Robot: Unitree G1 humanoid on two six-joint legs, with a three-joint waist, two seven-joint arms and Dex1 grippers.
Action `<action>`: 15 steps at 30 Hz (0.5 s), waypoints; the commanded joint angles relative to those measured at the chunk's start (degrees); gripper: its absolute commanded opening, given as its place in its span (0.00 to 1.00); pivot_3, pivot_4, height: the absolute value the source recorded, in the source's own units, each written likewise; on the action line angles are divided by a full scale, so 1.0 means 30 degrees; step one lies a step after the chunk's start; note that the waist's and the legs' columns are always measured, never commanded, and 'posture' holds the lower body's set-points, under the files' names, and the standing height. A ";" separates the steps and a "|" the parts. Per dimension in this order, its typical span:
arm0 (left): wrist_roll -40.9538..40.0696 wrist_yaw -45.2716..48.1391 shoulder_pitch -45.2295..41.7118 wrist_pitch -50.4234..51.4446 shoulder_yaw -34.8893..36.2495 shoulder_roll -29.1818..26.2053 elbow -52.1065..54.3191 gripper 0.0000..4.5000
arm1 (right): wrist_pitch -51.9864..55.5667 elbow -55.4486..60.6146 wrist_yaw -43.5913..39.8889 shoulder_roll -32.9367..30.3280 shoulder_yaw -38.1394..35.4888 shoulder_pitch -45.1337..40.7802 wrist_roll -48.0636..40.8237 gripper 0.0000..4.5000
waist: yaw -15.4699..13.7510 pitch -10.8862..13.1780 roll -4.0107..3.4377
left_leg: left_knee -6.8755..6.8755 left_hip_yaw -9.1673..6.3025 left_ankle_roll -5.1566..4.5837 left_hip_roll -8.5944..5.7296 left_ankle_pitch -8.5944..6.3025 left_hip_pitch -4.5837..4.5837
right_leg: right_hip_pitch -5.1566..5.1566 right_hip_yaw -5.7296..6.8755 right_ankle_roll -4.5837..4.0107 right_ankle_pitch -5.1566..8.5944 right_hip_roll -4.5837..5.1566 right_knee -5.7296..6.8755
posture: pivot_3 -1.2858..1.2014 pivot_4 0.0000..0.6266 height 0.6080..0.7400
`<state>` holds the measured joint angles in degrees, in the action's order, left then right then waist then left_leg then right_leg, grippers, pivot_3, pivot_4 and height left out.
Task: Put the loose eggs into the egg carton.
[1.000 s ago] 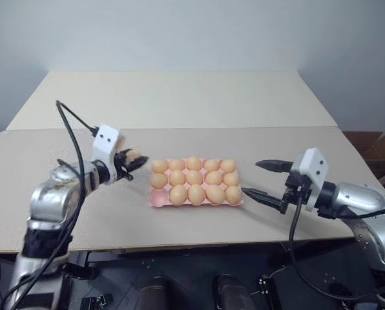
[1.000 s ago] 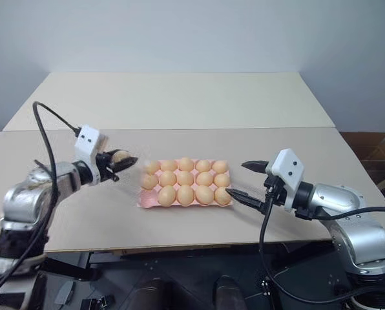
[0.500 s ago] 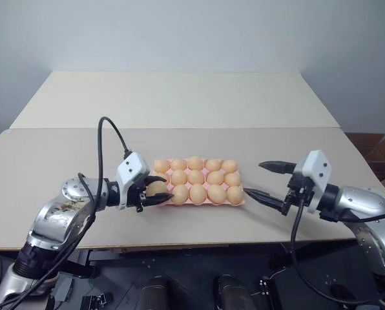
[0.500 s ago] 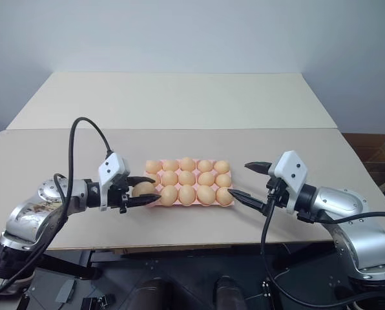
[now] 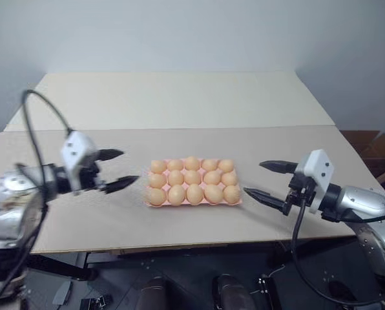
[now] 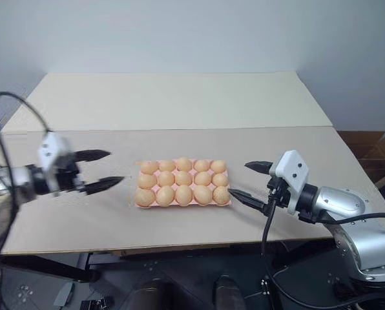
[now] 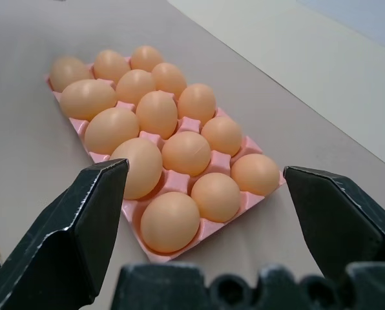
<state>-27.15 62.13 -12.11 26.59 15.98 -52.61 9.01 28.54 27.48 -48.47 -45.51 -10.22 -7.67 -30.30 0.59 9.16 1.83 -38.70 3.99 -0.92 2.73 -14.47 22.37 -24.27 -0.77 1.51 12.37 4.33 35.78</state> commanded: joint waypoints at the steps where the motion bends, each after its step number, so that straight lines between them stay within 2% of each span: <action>1: -0.1348 0.2832 0.2322 -0.0841 0.3368 -0.1144 -0.0369 0.99 | -0.0074 -0.0060 -0.0672 -0.0560 -0.1069 -0.0124 -0.0634 1.00 | 0.0037 0.0001 -0.0001 | 0.0005 0.0011 0.0000 0.0009 -0.0001 0.0002 | -0.0009 0.0001 -0.0007 0.0006 0.0003 -0.0004 | 0.52 0.24 1.00; 4: -0.1365 0.3541 0.4182 -0.1300 0.5059 -0.1380 -0.0459 0.99 | -0.0195 -0.0382 -0.1345 -0.0836 -0.1312 0.0088 -0.0853 1.00 | -0.0039 0.0002 -0.0001 | 0.0002 0.0013 0.0001 0.0015 -0.0002 -0.0002 | -0.0004 0.0015 -0.0012 0.0012 0.0011 -0.0001 | 0.52 0.24 1.00; 7: -0.1969 0.3542 0.6342 -0.1049 0.6912 -0.0687 0.0609 0.99 | -0.0415 -0.0930 -0.2160 -0.1071 -0.1222 0.0100 -0.0890 1.00 | -0.0145 0.0002 -0.0001 | 0.0000 0.0011 0.0003 0.0029 -0.0002 -0.0011 | -0.0001 0.0026 -0.0128 0.0090 0.0012 0.0001 | 0.52 0.24 1.00; 15: -0.3194 0.1771 0.8737 0.0175 0.8223 0.0681 0.3856 0.99 | -0.0405 -0.1610 -0.3022 -0.1112 -0.0535 -0.0790 -0.0788 1.00 | -0.0228 0.0002 0.0001 | -0.0009 0.0014 0.0004 0.0034 -0.0002 -0.0021 | 0.0004 0.0017 -0.0146 0.0099 0.0007 0.0019 | 0.52 0.24 1.00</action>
<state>-35.38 68.19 13.89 26.62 37.90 -50.43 18.32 28.26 22.08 -56.74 -48.05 -11.50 -9.01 -31.94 -0.10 9.16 1.84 -38.73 4.04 -0.91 2.82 -14.48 22.31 -24.27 -0.72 1.06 12.66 4.35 35.86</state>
